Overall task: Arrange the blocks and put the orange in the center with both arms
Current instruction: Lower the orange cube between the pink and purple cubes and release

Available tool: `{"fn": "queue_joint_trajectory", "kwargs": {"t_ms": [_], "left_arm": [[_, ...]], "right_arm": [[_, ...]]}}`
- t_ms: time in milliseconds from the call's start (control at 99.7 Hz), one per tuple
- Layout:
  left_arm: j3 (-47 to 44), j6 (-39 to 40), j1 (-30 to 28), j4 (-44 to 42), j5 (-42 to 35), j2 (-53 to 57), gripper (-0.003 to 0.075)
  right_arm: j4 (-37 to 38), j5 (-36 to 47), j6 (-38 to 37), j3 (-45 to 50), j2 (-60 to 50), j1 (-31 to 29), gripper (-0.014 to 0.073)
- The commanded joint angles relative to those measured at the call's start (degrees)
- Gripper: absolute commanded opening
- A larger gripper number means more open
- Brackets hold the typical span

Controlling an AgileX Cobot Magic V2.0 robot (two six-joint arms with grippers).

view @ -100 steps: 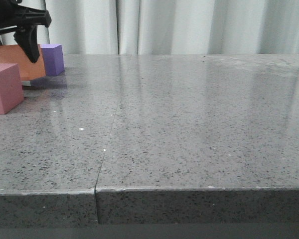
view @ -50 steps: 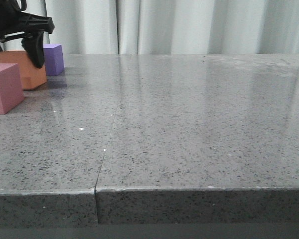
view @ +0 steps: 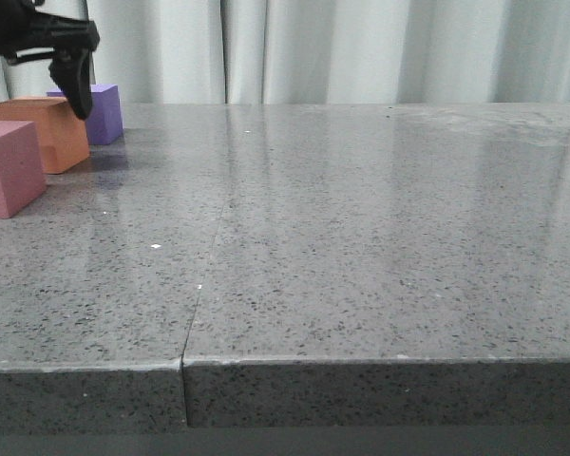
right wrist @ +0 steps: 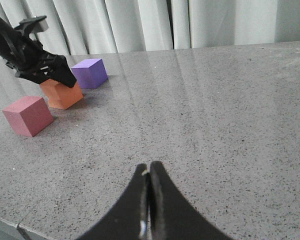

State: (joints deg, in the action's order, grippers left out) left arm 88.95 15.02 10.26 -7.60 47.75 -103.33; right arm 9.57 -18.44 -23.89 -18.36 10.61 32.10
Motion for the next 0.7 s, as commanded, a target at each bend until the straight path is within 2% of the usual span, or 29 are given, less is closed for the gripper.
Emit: {"fn": "queue_joint_trajectory", "kwargs": {"t_ms": [0, 90, 161, 231, 361, 482, 692], "left_arm": [[1.4, 0.5, -0.2, 0.2, -2.1, 5.0, 0.0640], [1.4, 0.5, -0.2, 0.2, -2.3, 7.0, 0.0598], [1.4, 0.5, -0.2, 0.2, -2.6, 8.7, 0.0531], [1.4, 0.5, -0.2, 0.2, -3.2, 10.2, 0.0427], [1.4, 0.5, -0.2, 0.2, -4.7, 13.0, 0.0175], [1.4, 0.4, -0.2, 0.2, -5.2, 15.3, -0.0011], [1.1, 0.4, -0.2, 0.1, -5.2, 19.2, -0.0020]], "right_arm": [[1.0, 4.6, 0.5, -1.5, 0.4, -0.1, -0.0067], [1.0, 4.6, 0.5, -1.5, 0.4, -0.1, -0.0067], [1.0, 4.6, 0.5, -1.5, 0.4, -0.1, -0.0067], [1.0, 4.6, 0.5, -1.5, 0.4, -0.1, -0.0067], [1.0, 4.6, 0.5, -1.5, 0.4, -0.1, -0.0067], [1.0, 4.6, 0.5, -1.5, 0.4, -0.1, -0.0067], [1.0, 4.6, 0.5, -1.5, 0.4, -0.1, -0.0067]]}}
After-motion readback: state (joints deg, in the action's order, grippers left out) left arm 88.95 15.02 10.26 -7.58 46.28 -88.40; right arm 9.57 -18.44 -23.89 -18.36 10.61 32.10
